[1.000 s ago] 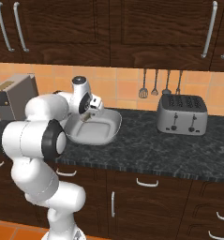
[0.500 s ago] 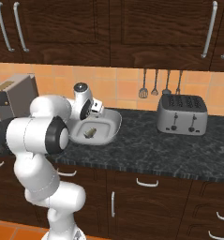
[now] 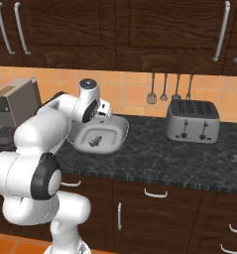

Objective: Place one potato and one fish in each tupperware on the nearby counter, to pack two identical lunches.

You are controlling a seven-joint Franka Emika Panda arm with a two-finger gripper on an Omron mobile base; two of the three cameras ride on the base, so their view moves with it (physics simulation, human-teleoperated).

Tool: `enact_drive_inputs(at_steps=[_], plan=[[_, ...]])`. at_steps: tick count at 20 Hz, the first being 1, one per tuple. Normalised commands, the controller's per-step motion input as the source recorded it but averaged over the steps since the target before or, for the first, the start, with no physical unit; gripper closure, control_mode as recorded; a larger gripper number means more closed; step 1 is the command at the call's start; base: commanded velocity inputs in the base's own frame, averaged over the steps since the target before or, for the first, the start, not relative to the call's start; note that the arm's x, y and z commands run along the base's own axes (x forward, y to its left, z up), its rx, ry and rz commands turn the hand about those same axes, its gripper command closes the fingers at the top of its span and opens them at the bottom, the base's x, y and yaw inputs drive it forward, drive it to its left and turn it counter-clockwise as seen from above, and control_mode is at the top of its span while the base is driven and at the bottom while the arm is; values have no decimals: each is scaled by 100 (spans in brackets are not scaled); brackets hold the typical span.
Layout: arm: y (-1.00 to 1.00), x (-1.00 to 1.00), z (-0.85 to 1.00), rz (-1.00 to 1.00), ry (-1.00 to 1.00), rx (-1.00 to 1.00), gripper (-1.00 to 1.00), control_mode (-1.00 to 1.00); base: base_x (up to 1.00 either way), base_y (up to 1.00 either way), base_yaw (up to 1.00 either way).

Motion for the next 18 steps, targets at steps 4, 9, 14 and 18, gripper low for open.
enact_drive_inputs(at_steps=[4,9,14,18], plan=[[0,-100,35,14,4,-5,-100,-100,0,0,0],[0,-100,11,1,3,-8,-100,-100,0,0,0],[0,-100,26,0,8,-1,-100,-100,0,0,0],[0,-100,34,0,1,0,-100,-100,0,0,0]])
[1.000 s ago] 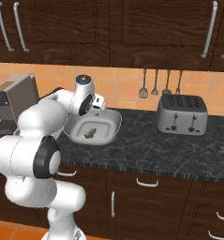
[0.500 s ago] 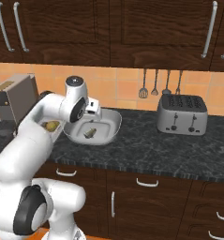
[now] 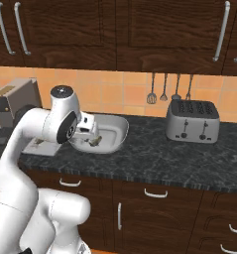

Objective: Place one potato and one fish in each tupperware on the nearby counter, to pack two identical lunches.

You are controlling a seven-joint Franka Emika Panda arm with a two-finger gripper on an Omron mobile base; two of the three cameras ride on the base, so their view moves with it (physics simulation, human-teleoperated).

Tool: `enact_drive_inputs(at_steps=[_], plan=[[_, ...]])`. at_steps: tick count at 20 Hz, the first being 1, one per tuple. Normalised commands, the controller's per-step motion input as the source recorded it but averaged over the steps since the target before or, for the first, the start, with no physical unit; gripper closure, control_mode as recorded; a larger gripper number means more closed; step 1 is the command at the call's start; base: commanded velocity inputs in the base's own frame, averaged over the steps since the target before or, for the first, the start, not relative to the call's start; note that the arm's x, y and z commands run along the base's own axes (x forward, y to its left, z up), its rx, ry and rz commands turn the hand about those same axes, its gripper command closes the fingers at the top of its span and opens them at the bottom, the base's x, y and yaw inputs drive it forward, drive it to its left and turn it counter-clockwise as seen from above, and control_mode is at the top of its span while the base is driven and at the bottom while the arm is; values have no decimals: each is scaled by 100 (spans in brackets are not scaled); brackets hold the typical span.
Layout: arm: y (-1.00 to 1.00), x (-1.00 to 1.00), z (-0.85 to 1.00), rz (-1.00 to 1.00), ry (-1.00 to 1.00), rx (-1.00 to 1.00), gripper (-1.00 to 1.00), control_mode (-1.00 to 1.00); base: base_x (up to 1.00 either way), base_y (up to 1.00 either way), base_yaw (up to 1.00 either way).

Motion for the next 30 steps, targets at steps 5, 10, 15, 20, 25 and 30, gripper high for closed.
enact_drive_inputs(at_steps=[5,10,15,20,25,30], plan=[[0,-100,63,0,0,0,-100,-100,0,0,0],[0,-99,68,0,0,0,-100,-100,0,0,0],[6,-66,72,-4,0,0,-100,-100,0,0,0],[9,-43,56,-6,0,0,-100,-100,0,0,0],[0,-25,2,-1,0,0,-100,100,-43,0,0],[0,0,0,0,0,0,-100,100,-65,-5,0]])
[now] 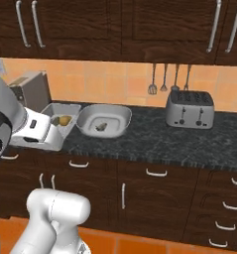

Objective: Place one potato and one fish in each tupperware on the nearby counter, to pack two identical lunches.

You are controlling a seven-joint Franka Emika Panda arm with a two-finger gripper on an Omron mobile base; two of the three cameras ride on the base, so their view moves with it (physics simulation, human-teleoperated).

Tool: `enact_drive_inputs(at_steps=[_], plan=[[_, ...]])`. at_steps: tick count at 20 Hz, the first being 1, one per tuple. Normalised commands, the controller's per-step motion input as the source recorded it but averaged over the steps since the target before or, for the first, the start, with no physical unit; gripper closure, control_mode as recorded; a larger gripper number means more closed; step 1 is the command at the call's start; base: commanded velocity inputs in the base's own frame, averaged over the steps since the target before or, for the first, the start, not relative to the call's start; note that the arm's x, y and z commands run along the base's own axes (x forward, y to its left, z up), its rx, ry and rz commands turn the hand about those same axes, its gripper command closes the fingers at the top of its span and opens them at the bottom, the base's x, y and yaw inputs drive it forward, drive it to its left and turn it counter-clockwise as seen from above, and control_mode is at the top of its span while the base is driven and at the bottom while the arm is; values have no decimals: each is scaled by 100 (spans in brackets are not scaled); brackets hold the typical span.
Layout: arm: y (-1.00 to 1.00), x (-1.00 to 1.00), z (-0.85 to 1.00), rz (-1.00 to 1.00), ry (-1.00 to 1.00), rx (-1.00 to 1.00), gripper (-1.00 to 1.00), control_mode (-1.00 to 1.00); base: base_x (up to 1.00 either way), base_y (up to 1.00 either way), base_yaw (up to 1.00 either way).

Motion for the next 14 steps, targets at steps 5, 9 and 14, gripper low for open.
enact_drive_inputs(at_steps=[5,9,14], plan=[[0,0,0,0,0,0,-100,100,0,-80,0],[0,0,0,0,0,0,-100,100,0,-100,0],[0,0,0,0,0,0,-100,100,-43,-100,0]])
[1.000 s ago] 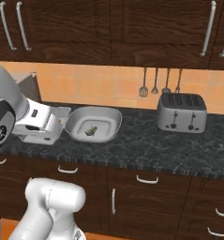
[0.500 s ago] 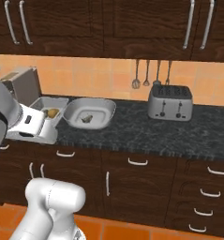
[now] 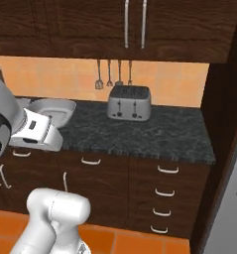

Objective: Place one potato and one fish in each tupperware on the nearby counter, to pack two identical lunches.

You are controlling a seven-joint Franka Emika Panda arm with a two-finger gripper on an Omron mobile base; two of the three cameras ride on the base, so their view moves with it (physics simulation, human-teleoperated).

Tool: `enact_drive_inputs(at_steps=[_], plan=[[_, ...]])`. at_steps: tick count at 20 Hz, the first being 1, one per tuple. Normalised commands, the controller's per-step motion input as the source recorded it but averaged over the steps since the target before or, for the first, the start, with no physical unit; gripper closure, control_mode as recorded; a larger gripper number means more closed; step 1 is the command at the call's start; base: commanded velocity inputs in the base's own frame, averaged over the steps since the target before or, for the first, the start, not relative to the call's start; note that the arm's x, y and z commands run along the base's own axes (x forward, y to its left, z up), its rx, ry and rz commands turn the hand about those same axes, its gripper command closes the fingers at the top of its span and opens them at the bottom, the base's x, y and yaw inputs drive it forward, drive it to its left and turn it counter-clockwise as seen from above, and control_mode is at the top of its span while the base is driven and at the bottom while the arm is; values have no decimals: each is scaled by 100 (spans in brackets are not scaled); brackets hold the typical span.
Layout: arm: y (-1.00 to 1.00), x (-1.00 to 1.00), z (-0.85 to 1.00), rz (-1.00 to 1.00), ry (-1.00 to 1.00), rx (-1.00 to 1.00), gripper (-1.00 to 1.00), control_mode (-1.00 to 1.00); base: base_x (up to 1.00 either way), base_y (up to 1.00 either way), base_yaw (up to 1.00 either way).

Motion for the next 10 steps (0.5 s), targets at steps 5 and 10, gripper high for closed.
enact_drive_inputs(at_steps=[5,10], plan=[[0,0,0,0,0,0,-100,100,-51,-99,0],[0,0,0,0,0,0,-100,100,-2,-100,0]])
